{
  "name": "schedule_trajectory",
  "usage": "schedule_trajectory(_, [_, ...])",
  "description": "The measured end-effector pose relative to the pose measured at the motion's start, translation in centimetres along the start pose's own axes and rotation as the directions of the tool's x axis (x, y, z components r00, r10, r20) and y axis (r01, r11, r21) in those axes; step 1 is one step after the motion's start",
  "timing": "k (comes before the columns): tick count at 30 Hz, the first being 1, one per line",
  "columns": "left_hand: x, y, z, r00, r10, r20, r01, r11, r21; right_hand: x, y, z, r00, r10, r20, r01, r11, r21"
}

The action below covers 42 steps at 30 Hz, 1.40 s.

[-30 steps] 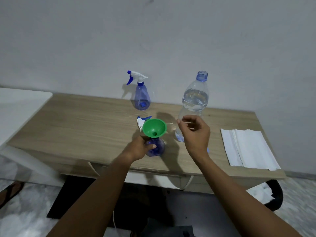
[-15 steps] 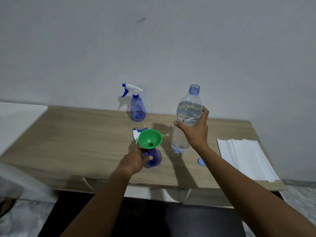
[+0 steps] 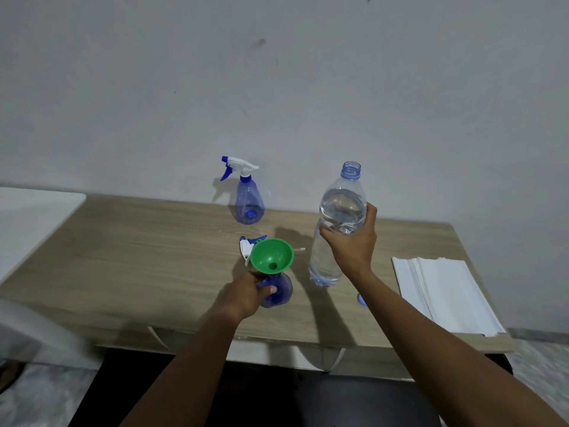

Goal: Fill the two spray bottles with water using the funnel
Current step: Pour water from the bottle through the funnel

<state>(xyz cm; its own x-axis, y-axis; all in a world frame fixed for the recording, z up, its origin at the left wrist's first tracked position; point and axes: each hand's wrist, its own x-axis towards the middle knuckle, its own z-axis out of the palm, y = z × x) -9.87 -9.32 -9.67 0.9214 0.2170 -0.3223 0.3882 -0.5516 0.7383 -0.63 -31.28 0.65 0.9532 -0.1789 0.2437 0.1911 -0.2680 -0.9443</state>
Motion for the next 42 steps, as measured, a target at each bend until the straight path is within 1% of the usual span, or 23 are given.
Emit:
schedule_trajectory(4, [-0.1, 0.2, -0.1, 1.0, -0.007, 0.014, 0.007, 1.0, 0.015, -1.8, -0.8, -1.2, 0.997, -0.053, 0.057, 0.051, 0.998, 0.033])
schedule_trajectory(7, [-0.1, 0.3, -0.1, 1.0, 0.009, 0.015, -0.008, 1.0, -0.019, -3.1, -2.0, -2.6, 0.99, -0.104, 0.098, 0.098, 0.993, 0.061])
schedule_trajectory(11, [0.5, -0.8, 0.2, 1.0, 0.012, 0.009, -0.012, 1.0, -0.02, -4.7, -3.7, -3.9, 0.969, -0.148, 0.196, 0.144, 0.989, 0.036])
schedule_trajectory(20, [2.1, -2.0, 0.7, 1.0, -0.016, 0.006, 0.016, 1.0, 0.026, -5.6, -4.5, -5.5, 0.926, -0.152, 0.346, 0.176, 0.984, -0.038])
schedule_trajectory(28, [2.6, -2.8, 0.9, 1.0, -0.001, 0.018, 0.001, 1.0, 0.012, -5.4, -4.2, -5.9, 0.895, -0.093, 0.437, 0.217, 0.946, -0.243])
schedule_trajectory(32, [2.3, -2.3, 0.9, 1.0, -0.012, 0.013, 0.012, 1.0, -0.003, -5.2, -3.6, -6.0, 0.881, -0.029, 0.473, 0.216, 0.913, -0.346])
schedule_trajectory(42, [2.6, -2.4, 1.1, 1.0, 0.007, 0.015, -0.007, 1.0, -0.016, -5.4, -2.9, -6.2, 0.827, 0.041, 0.561, 0.271, 0.845, -0.46])
